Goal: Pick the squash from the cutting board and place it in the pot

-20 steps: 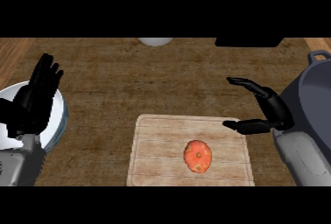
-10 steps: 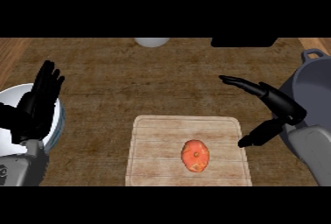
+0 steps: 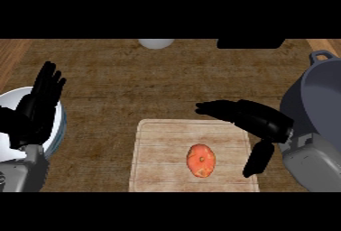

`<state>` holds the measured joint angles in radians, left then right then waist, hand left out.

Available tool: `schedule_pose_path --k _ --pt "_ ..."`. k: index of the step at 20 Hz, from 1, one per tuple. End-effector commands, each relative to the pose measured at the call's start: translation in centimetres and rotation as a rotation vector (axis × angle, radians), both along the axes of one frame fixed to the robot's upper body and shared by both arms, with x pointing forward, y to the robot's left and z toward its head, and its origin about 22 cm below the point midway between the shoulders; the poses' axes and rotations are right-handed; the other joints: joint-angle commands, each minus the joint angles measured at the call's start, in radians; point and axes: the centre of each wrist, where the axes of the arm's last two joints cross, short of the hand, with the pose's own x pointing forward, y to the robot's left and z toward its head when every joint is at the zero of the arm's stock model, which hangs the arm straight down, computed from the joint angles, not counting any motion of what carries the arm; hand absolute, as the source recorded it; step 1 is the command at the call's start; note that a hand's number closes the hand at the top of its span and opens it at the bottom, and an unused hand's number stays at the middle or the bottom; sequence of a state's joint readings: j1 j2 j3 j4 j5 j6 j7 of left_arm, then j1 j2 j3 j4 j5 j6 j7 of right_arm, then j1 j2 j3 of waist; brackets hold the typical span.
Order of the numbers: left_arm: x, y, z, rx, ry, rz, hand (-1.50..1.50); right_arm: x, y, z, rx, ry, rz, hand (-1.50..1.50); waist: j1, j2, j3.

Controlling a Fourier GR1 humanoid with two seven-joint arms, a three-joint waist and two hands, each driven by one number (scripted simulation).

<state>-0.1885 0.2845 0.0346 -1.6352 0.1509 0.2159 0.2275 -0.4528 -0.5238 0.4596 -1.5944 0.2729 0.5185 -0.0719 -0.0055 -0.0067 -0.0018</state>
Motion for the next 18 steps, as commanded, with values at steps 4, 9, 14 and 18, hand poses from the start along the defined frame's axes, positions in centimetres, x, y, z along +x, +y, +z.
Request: schedule_pose_path --k 4,9,14,18 --pt "0.0 -2.6 -0.2 0.007 -0.029 -0.006 0.00 -2.5 5.3 -0.9 -0.133 0.048 -0.012 -1.50 0.007 0.006 0.002" --pt "-0.4 0.0 1.6 0.013 -0.013 0.001 0.00 -3.3 3.9 -1.2 -0.122 0.063 -0.016 -1.50 0.008 0.005 0.002" --pt "1.7 1.2 0.5 -0.014 -0.014 0.000 0.00 -4.9 5.3 -2.5 -0.229 0.068 -0.039 -1.50 0.002 0.006 0.002" --pt "-0.9 -0.7 -0.3 0.000 -0.022 -0.013 0.00 -5.1 4.1 -4.4 -0.258 0.014 -0.075 -1.50 0.007 0.005 0.002"
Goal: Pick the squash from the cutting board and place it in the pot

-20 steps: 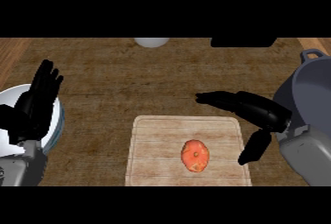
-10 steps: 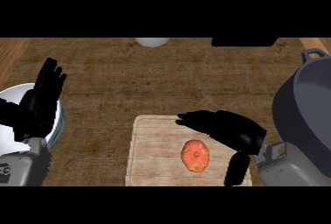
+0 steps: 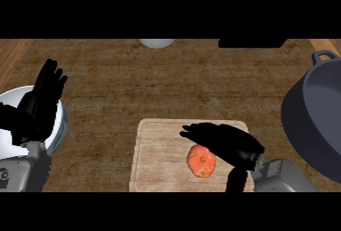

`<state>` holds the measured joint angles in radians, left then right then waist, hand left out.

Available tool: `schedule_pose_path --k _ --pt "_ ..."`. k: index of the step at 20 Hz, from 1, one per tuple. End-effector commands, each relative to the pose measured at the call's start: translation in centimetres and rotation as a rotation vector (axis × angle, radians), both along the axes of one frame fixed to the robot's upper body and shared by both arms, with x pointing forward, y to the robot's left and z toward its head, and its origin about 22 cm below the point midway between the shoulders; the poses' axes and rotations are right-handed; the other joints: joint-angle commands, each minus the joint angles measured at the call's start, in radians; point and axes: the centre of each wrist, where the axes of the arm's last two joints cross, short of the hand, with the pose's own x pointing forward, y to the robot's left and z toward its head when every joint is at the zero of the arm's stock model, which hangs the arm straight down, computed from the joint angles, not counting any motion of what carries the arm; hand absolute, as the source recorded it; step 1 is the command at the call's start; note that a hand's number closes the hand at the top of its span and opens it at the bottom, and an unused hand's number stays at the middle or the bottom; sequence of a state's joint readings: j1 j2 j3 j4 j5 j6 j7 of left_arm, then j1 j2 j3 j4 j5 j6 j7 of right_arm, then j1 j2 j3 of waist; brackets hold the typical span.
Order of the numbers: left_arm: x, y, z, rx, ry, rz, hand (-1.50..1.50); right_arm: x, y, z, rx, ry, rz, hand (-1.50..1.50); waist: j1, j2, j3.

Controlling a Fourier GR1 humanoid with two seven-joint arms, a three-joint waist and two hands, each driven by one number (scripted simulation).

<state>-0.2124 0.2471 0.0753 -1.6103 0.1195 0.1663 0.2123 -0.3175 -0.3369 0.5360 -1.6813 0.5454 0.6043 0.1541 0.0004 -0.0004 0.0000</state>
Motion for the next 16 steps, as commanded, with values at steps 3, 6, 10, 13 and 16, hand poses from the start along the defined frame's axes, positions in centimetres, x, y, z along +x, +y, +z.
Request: schedule_pose_path --k 3,6,10,13,16 --pt "0.0 -0.3 -0.3 0.001 0.008 0.002 0.00 2.2 0.0 -0.3 -0.039 -0.007 -0.020 -1.50 0.003 0.001 0.000" --pt "0.6 -0.7 0.3 0.016 0.002 0.020 0.00 1.1 -0.5 -1.6 -0.015 -0.015 -0.014 -1.50 0.000 0.000 0.000" --pt "-0.9 0.9 0.7 -0.004 -0.006 -0.004 0.00 0.5 1.0 -4.0 -0.042 -0.016 -0.008 -1.50 0.002 0.000 0.000" --pt "-1.8 -0.1 -0.9 0.005 -0.011 0.006 0.00 0.5 1.2 -5.3 -0.062 -0.019 -0.037 -1.50 0.003 0.000 0.000" --pt "-0.7 1.0 -1.2 0.005 -0.002 -0.001 0.00 -0.1 0.7 -4.8 -0.065 -0.006 -0.053 -1.50 0.000 0.000 0.000"
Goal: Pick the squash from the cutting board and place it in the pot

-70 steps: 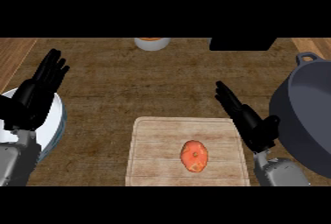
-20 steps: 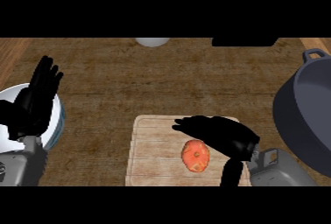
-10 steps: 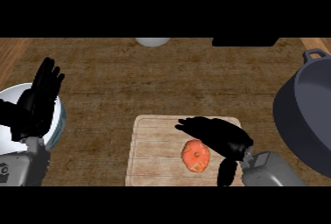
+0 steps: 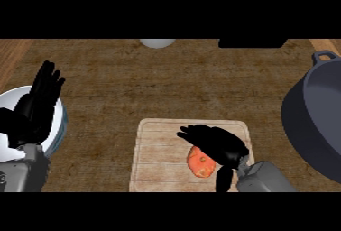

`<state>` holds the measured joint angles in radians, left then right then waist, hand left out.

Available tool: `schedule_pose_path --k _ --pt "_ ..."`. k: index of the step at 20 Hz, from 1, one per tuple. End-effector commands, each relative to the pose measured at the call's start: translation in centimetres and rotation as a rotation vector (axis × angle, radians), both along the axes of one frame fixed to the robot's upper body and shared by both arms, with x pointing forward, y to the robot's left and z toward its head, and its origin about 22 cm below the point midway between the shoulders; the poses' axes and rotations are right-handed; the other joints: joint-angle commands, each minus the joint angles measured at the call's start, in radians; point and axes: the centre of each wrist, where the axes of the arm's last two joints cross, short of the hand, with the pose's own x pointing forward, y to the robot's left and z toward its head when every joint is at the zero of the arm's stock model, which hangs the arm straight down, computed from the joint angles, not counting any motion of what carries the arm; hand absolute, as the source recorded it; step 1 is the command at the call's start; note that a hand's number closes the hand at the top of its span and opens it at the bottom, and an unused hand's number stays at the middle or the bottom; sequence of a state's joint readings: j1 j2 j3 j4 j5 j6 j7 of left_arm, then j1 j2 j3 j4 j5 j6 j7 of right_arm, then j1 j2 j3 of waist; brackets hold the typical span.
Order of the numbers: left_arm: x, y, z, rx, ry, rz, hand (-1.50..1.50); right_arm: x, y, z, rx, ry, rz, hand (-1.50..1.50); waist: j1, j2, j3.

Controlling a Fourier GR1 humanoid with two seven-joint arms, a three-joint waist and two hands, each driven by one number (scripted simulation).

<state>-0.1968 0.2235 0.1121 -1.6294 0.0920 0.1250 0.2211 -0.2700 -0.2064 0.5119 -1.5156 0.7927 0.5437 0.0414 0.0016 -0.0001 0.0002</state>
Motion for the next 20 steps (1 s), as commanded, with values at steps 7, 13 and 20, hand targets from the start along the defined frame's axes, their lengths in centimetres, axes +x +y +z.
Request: schedule_pose_path --k 7,13,20 --pt "-0.5 -0.9 -0.7 0.015 0.000 -0.003 0.00 0.9 0.8 -2.8 -0.051 -0.073 0.158 1.50 0.004 0.000 0.000" --pt "0.0 -0.3 0.1 -0.017 -0.004 -0.003 0.00 1.8 -0.9 -2.4 -0.025 -0.051 0.164 1.50 0.000 0.000 0.000" --pt "-0.1 2.1 0.1 -0.011 -0.002 0.014 0.00 -4.3 -0.3 -4.1 0.006 -0.068 0.051 1.50 -0.016 -0.003 -0.001"
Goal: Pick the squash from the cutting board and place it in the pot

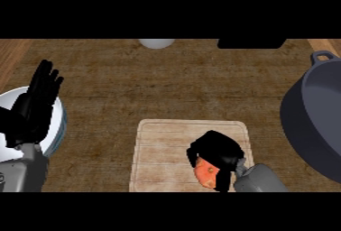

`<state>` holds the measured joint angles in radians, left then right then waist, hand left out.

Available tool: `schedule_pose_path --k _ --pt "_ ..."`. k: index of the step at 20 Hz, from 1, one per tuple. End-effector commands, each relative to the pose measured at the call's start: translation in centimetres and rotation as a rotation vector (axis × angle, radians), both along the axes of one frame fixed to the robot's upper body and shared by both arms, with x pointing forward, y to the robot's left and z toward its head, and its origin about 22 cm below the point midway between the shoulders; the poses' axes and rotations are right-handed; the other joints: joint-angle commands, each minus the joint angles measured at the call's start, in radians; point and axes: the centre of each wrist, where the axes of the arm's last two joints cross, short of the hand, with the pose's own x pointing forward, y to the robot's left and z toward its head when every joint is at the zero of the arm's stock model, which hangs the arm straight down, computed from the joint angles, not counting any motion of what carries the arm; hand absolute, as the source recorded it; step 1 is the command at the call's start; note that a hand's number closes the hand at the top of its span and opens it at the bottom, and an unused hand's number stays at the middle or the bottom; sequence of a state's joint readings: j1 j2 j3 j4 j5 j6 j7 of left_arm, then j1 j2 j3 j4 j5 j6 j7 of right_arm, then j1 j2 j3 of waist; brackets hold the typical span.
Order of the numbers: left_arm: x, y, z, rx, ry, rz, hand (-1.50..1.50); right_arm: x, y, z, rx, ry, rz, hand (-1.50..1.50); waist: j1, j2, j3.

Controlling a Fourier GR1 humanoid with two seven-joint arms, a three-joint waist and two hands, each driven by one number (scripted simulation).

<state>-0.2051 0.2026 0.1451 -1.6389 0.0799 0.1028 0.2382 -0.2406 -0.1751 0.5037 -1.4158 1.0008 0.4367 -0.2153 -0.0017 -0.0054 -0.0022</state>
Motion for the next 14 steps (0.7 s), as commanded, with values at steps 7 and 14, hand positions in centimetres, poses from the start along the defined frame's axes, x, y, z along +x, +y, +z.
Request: schedule_pose_path --k 7,14 --pt "-1.1 1.4 -1.2 0.003 0.013 0.049 0.00 -13.5 -3.0 1.2 0.011 0.006 -0.369 1.50 -0.041 -0.003 0.001" --pt "-1.3 -0.1 -0.3 0.004 0.001 0.048 0.00 -16.5 -5.5 8.7 0.329 -0.229 -0.598 1.50 -0.045 -0.006 0.003"
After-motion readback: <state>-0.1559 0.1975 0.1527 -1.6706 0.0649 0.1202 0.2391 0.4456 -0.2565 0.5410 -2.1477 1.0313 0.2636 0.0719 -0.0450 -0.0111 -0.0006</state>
